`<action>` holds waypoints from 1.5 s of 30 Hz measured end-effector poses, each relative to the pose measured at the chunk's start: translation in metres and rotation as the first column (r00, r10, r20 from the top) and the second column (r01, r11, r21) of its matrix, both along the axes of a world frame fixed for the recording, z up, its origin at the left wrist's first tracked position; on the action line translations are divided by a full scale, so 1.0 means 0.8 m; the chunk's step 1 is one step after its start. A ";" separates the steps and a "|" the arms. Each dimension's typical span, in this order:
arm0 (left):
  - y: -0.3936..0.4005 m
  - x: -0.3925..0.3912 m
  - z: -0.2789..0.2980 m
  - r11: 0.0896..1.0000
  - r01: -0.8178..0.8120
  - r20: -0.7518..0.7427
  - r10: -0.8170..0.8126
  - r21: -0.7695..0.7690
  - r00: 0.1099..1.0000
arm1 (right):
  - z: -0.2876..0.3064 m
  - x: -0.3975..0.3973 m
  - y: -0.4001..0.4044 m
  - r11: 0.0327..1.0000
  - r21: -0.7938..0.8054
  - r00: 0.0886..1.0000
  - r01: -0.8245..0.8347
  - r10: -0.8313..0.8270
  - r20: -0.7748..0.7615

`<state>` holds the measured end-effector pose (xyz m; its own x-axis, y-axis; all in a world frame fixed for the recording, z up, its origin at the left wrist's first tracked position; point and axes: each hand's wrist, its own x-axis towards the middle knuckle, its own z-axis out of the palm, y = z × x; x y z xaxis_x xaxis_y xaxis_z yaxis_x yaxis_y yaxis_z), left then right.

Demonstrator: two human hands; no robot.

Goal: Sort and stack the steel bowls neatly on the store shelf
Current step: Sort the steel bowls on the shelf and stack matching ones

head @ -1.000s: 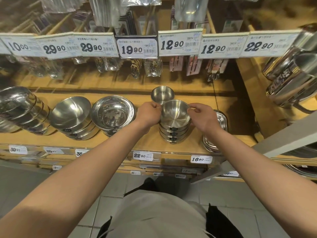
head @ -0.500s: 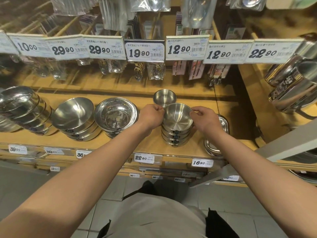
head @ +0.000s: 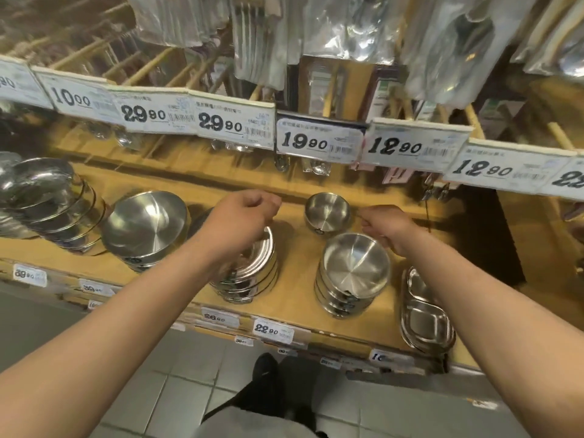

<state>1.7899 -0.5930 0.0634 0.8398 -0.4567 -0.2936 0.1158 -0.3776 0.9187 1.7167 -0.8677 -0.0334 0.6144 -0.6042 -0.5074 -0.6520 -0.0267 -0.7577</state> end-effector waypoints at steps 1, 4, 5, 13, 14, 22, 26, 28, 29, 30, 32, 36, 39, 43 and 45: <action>0.005 0.004 0.002 1.000 -0.009 -0.005 0.009 0.006 1.000 | -0.008 0.008 -0.003 1.000 0.009 1.000 0.007 -0.007 -0.025; 0.014 0.013 0.004 0.999 -0.039 -0.036 0.040 0.028 0.999 | -0.031 0.031 -0.005 0.996 0.087 0.999 0.025 -0.021 -0.041; 0.015 0.016 0.004 0.998 -0.048 -0.051 0.050 0.032 0.997 | -0.038 0.036 -0.005 0.993 0.114 0.999 0.027 -0.023 -0.032; 0.002 0.039 -0.004 0.994 -0.034 -0.057 0.040 0.100 0.998 | -0.063 0.054 0.002 0.970 0.233 0.993 0.061 -0.081 0.081; -0.002 0.041 -0.006 0.995 -0.028 -0.049 0.033 0.101 0.998 | -0.062 0.050 0.001 0.960 0.256 0.988 0.115 -0.138 0.074; -0.047 0.024 -0.013 0.996 0.047 -0.082 -0.041 0.075 0.996 | 0.008 -0.020 -0.012 0.873 0.271 0.889 0.405 -0.446 0.109; -0.078 -0.003 -0.007 0.987 0.142 -0.074 -0.137 0.076 0.988 | 0.050 -0.067 -0.004 0.857 0.279 0.861 0.433 -0.485 0.154; -0.093 -0.014 -0.003 0.983 0.168 -0.063 -0.164 0.075 0.984 | 0.068 -0.087 0.000 0.843 0.268 0.831 0.467 -0.522 0.193; -0.101 -0.018 0.000 0.984 0.168 -0.065 -0.164 0.062 0.984 | 0.078 -0.096 0.003 0.837 0.264 0.816 0.478 -0.535 0.220; -0.108 -0.024 0.002 0.986 0.162 -0.073 -0.158 0.041 0.985 | 0.086 -0.104 0.006 0.839 0.254 0.807 0.481 -0.537 0.246; -0.119 -0.034 0.005 0.988 0.157 -0.088 -0.155 0.006 0.984 | 0.098 -0.118 0.013 0.868 0.213 0.824 0.449 -0.494 0.276; -0.126 -0.045 0.006 0.979 0.202 -0.106 -0.204 -0.030 0.973 | 0.109 -0.134 0.038 0.940 0.217 0.897 0.265 -0.323 0.303; -0.113 -0.046 0.001 0.980 0.197 -0.099 -0.198 -0.016 0.975 | 0.106 -0.136 0.057 0.958 0.229 0.912 0.174 -0.245 0.330; -0.092 -0.049 -0.012 0.987 0.155 -0.094 -0.152 0.030 0.984 | 0.091 -0.134 0.073 0.986 0.073 0.946 0.150 -0.164 0.280; -0.086 -0.054 -0.020 0.989 0.137 -0.076 -0.133 0.055 0.988 | 0.082 -0.134 0.078 0.987 -0.006 0.953 0.158 -0.151 0.263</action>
